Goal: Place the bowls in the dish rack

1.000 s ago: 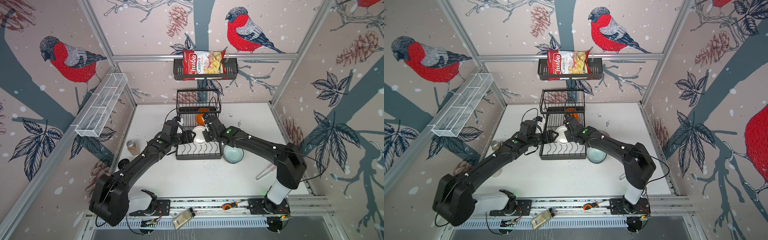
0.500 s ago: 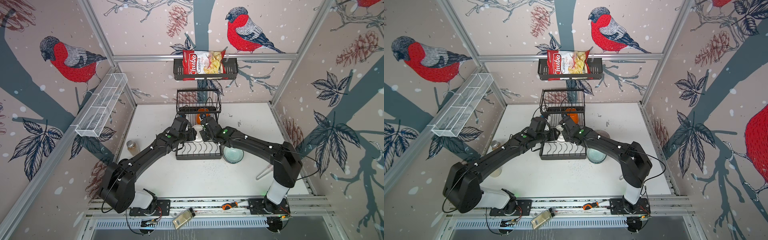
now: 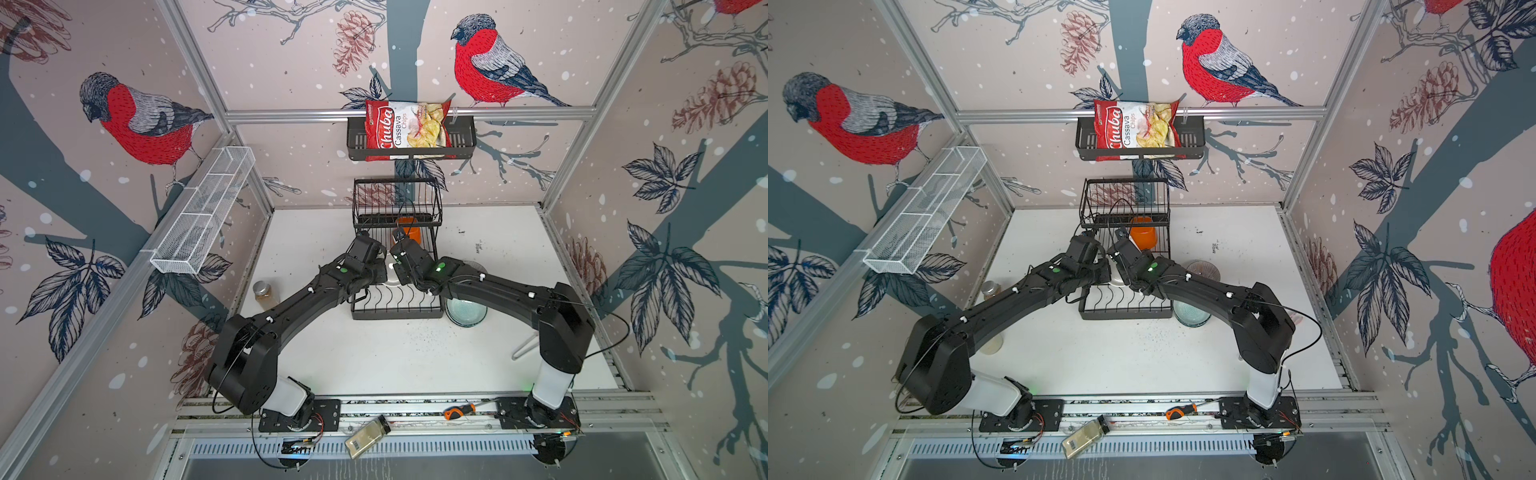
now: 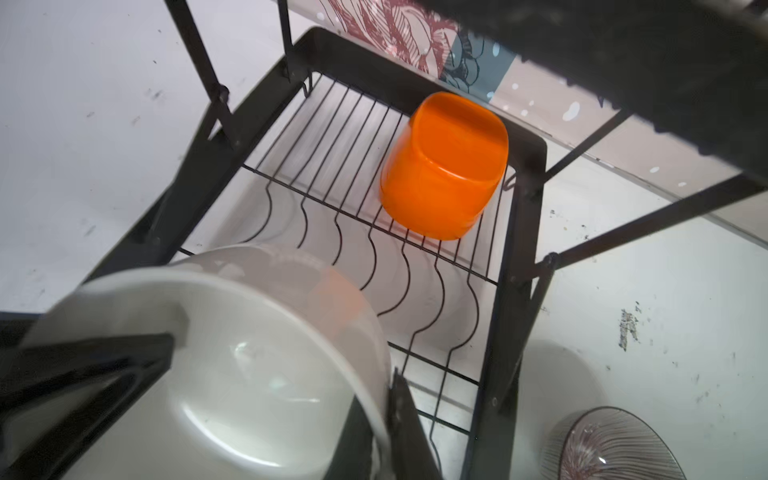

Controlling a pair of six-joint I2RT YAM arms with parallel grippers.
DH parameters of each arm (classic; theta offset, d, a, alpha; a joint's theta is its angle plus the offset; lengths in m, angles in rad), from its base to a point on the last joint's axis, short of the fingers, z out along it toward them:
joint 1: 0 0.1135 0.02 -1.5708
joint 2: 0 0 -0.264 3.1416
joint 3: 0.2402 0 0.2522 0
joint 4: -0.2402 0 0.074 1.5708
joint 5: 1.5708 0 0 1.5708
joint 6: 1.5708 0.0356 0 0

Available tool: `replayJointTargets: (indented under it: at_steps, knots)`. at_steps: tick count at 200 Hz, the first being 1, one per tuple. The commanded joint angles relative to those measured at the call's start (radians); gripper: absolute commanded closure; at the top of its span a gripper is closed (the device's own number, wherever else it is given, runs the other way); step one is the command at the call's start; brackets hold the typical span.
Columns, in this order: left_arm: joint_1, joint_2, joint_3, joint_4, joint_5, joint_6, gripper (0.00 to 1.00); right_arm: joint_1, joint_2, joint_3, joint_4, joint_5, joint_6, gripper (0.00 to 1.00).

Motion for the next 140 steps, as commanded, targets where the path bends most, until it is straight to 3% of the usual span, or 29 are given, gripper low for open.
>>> replayJointTargets:
  at_steps: [1, 29, 140]
  knots:
    - [0.0, 0.013, 0.018, -0.02, 0.013, 0.012, 0.93, 0.017, 0.01, 0.017, 0.055, 0.052, 0.04, 0.99]
    - [0.0, 0.031, 0.028, -0.028, 0.011, 0.013, 1.0, 0.041, 0.032, 0.027, 0.064, 0.08, 0.058, 0.99]
    - [-0.001, 0.039, 0.022, 0.0, 0.031, 0.021, 1.0, 0.05, 0.054, 0.059, 0.071, 0.011, 0.062, 0.95]
